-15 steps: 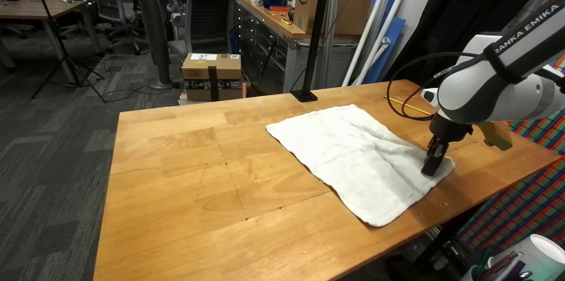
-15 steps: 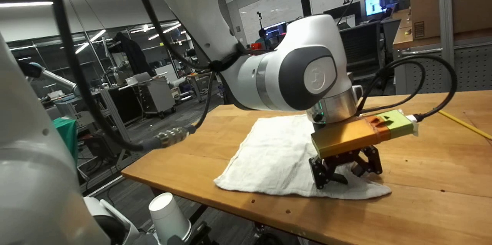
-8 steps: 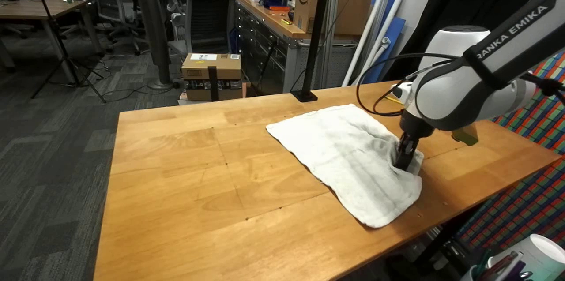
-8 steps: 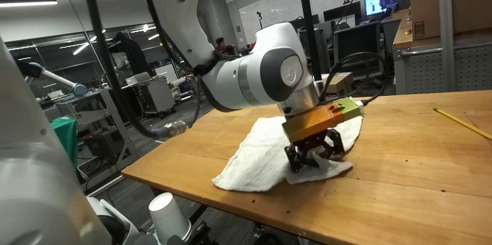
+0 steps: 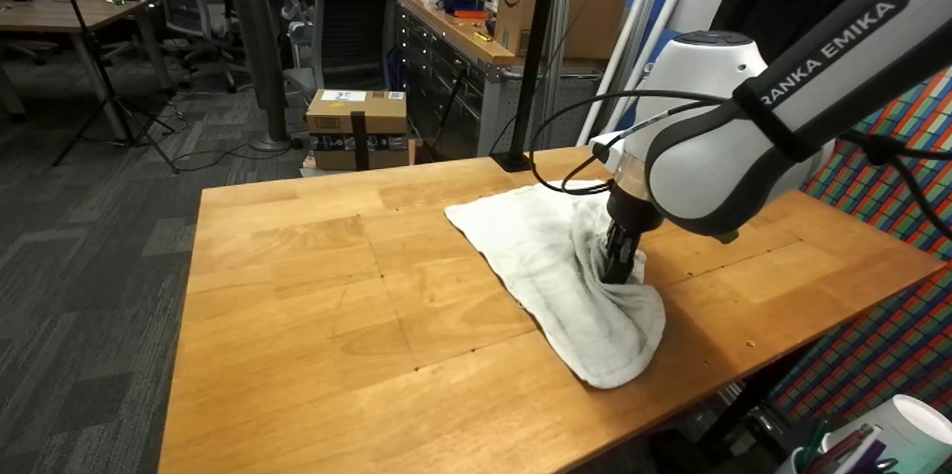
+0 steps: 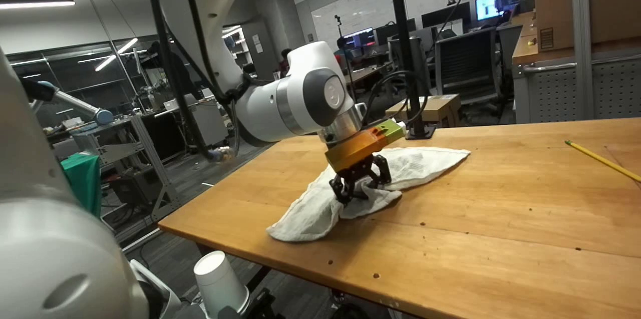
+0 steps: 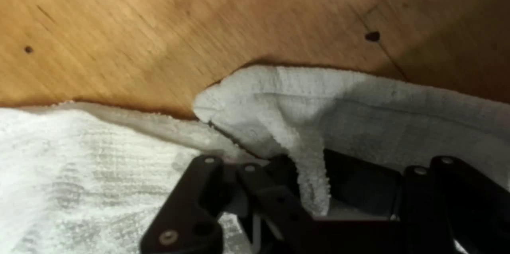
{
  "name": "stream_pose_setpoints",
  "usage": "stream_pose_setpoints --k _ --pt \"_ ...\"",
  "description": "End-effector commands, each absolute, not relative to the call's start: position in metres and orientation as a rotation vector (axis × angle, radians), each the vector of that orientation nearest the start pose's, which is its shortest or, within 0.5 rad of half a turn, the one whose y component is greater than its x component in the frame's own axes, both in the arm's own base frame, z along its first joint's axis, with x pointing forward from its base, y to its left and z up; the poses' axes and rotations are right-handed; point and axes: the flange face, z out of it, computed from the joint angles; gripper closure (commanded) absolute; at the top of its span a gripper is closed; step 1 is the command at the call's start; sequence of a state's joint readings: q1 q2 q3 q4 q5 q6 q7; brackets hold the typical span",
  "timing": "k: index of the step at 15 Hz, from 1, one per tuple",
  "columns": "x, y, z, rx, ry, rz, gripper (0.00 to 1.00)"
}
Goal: Fold the towel
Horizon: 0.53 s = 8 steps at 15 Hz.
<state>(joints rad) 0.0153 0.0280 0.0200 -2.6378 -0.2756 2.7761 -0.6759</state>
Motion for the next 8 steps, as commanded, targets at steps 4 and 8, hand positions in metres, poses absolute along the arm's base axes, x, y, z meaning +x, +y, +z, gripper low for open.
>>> stream_pose_setpoints --k 4,8 --pt "0.441 0.064 0.256 -2.866 -1.6 -0.214 0.98" --pt "0.456 0.071 0.272 -2.874 -1.623 -0.294 0.97"
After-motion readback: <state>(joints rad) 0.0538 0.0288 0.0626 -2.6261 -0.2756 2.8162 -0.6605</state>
